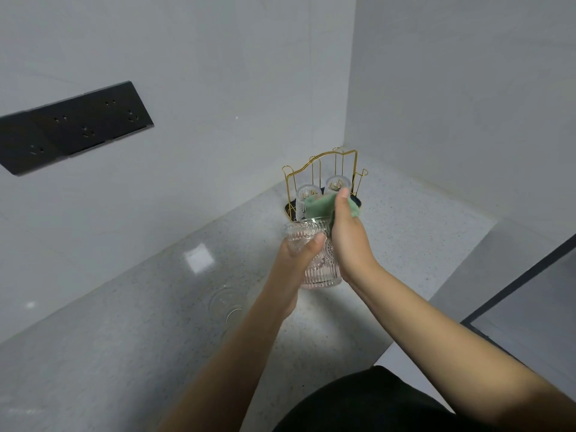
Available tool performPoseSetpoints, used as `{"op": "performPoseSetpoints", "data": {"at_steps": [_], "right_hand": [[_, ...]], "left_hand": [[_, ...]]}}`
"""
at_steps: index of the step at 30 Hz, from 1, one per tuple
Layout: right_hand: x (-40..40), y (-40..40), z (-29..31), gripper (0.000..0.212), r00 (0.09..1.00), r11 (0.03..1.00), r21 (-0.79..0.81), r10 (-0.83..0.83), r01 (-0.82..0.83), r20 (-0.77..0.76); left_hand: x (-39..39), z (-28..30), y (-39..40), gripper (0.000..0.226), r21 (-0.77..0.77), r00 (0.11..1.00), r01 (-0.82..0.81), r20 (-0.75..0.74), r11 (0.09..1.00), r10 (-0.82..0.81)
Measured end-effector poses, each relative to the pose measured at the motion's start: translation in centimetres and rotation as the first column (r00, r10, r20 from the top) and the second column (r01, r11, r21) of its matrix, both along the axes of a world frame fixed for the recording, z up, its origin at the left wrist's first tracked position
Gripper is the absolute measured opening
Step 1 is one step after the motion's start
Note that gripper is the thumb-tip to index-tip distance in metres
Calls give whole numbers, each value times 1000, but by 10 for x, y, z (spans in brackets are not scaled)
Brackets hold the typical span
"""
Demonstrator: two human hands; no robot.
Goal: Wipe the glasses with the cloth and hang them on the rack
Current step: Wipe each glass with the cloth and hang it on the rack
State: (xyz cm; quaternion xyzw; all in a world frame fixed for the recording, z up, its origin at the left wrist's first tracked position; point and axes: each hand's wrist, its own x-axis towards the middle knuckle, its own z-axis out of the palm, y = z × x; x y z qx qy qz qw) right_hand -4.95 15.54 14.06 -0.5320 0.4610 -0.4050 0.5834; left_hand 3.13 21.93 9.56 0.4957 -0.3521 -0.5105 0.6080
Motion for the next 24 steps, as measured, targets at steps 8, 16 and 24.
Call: {"op": "performPoseSetpoints", "data": {"at_steps": [8, 16, 24], "right_hand": [[-6, -2, 3, 46, 995, 971, -228, -57, 74, 79], [-5, -22, 8, 53, 983, 953, -292, -119, 74, -140], [-6, -26, -2, 44, 986, 942, -294, -168, 162, 5]], "left_hand": [[10, 23, 1, 50, 47, 923, 245, -316, 968, -218], [18, 22, -1, 64, 165, 945, 288, -208, 943, -252], [13, 22, 1, 55, 181, 870, 251, -472, 951, -140]]}}
